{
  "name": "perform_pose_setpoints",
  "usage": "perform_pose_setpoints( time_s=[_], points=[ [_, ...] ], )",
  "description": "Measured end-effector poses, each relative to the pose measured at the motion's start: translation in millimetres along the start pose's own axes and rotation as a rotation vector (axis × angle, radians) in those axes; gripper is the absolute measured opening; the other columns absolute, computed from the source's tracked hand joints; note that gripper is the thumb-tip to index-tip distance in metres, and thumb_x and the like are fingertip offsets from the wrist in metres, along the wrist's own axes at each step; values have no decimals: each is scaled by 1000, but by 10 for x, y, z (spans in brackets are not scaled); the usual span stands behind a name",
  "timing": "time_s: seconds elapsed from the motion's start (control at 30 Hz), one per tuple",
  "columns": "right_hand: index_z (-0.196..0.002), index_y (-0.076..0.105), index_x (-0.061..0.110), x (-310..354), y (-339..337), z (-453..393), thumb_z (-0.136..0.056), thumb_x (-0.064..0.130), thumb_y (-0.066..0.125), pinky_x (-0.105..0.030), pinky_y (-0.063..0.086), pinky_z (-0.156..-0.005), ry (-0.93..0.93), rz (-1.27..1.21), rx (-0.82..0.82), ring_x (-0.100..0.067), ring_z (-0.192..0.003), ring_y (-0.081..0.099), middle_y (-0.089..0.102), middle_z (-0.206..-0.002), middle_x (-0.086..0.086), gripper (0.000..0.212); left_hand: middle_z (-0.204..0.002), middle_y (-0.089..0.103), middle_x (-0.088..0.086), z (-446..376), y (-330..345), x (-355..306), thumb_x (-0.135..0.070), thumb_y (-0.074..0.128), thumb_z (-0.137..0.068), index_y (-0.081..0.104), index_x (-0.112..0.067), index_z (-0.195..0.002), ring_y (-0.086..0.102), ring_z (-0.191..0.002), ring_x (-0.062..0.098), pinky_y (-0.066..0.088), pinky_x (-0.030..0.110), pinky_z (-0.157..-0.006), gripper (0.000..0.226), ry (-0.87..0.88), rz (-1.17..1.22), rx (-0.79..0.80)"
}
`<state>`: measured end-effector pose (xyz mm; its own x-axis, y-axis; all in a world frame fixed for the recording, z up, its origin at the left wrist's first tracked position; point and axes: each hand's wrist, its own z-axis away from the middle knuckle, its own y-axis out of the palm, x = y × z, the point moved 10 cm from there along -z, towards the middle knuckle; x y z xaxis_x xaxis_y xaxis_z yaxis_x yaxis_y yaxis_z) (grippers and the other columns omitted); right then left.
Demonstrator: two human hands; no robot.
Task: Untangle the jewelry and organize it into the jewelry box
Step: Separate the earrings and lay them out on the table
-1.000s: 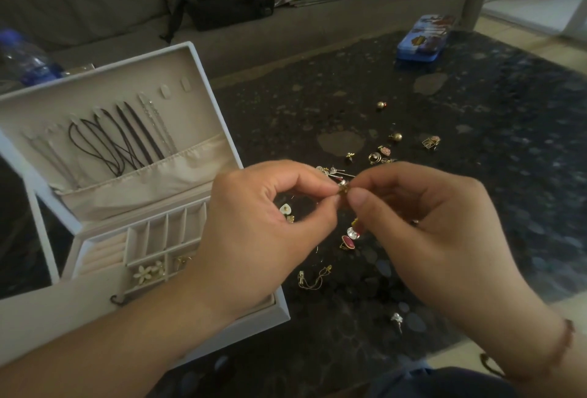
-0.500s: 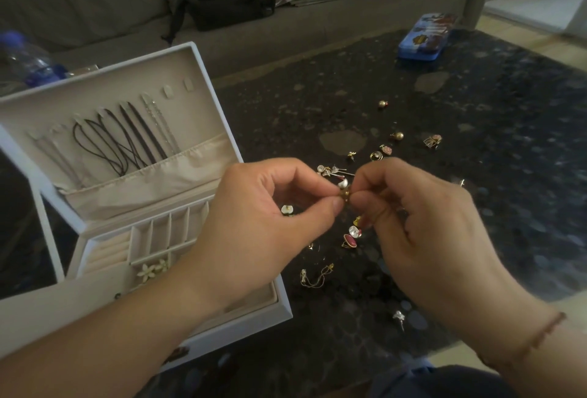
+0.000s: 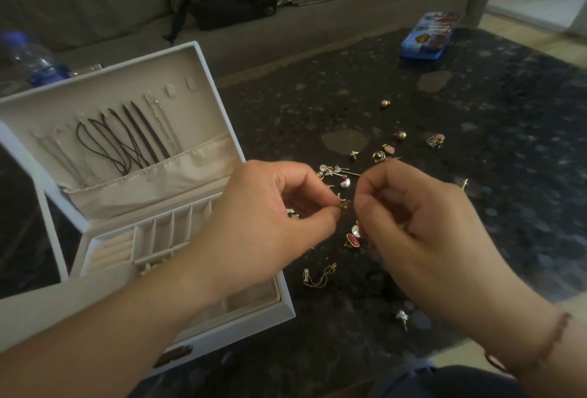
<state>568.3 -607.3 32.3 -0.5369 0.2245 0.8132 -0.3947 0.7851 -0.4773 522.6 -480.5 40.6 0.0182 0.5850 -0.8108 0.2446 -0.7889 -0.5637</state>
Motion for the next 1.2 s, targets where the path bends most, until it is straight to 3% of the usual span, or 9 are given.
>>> perform_pose_setpoints(
  time_s=[0.17, 0.27, 0.33, 0.43, 0.53, 0.63, 0.9, 1.0, 1.2],
  points=[
    [-88, 63, 34, -139, 16, -24, -88, 27, 54, -42, 52, -55, 92, -118, 0, -16, -56, 61, 67, -72, 6, 10, -77, 75, -2, -32, -30, 51, -11, 79, -77, 76, -17, -80, 72, -72, 14, 61, 29, -69, 8, -51, 80, -12],
    [-98, 70, 37, -121, 41, -42, -93, 21, 60, -30, 52, -56, 101, -215, 47, -13, -62, 63, 67, -77, 15, 20, -76, 75, 2, -50, -31, 83, -9, 78, -78, 76, -15, -80, 72, -73, 19, 61, 31, -71, 7, -87, 130, 11],
    [-92, 73, 37, -97, 71, -50, -89, 24, 65, -21, 49, -54, 93, -221, 95, -7, -61, 62, 68, -72, 18, 15, -77, 75, 4, -49, -6, 98, -8, 77, -78, 76, -12, -80, 73, -75, 22, 61, 35, -74, 6, -116, 165, 46],
    [-86, 75, 31, -107, 79, -56, -82, 30, 72, -23, 52, -57, 103, -277, 111, -9, -62, 64, 70, -70, 13, 4, -76, 75, 9, -42, 44, 118, -10, 77, -74, 74, -8, -80, 73, -73, 21, 61, 28, -71, 6, -175, 275, 99],
    [-78, 75, 26, -149, 67, -61, -72, 39, 71, -16, 47, -55, 134, -341, 97, -6, -57, 62, 71, -66, 5, 16, -73, 73, 10, -15, 120, 209, -12, 74, -65, 73, -5, -77, 71, -68, 19, 57, 22, -64, 14, -291, 486, 135],
    [-77, 74, 25, -190, 101, -65, -68, 43, 70, -18, 49, -56, 178, -392, 135, -8, -59, 65, 71, -65, 1, 20, -73, 71, 9, -9, 181, 243, -6, 81, -71, 75, -8, -75, 70, -68, 18, 56, 23, -64, 7, -321, 562, 191],
    [-81, 75, 19, -146, 253, -10, -73, 31, 72, -23, 50, -62, 220, -537, 412, -12, -67, 66, 73, -73, -7, 14, -80, 75, 13, -35, 123, 66, -9, 74, -75, 76, -9, -84, 72, -74, 20, 55, 20, -69, 9, -152, 311, 393],
    [-80, 75, 20, -128, 277, 3, -73, 29, 71, -18, 49, -62, 225, -541, 457, -8, -65, 64, 72, -73, -7, 11, -80, 75, 10, -41, 137, 10, -13, 76, -79, 75, -11, -87, 72, -75, 18, 54, 19, -69, 8, -126, 214, 455],
    [-81, 74, 19, -144, 335, 17, -80, 26, 72, -25, 51, -65, 241, -576, 482, -11, -68, 66, 71, -73, -4, 8, -79, 75, 7, -79, 125, -37, -14, 71, -77, 73, -11, -86, 72, -74, 15, 53, 17, -67, 10, -97, 104, 457]
  ],
)
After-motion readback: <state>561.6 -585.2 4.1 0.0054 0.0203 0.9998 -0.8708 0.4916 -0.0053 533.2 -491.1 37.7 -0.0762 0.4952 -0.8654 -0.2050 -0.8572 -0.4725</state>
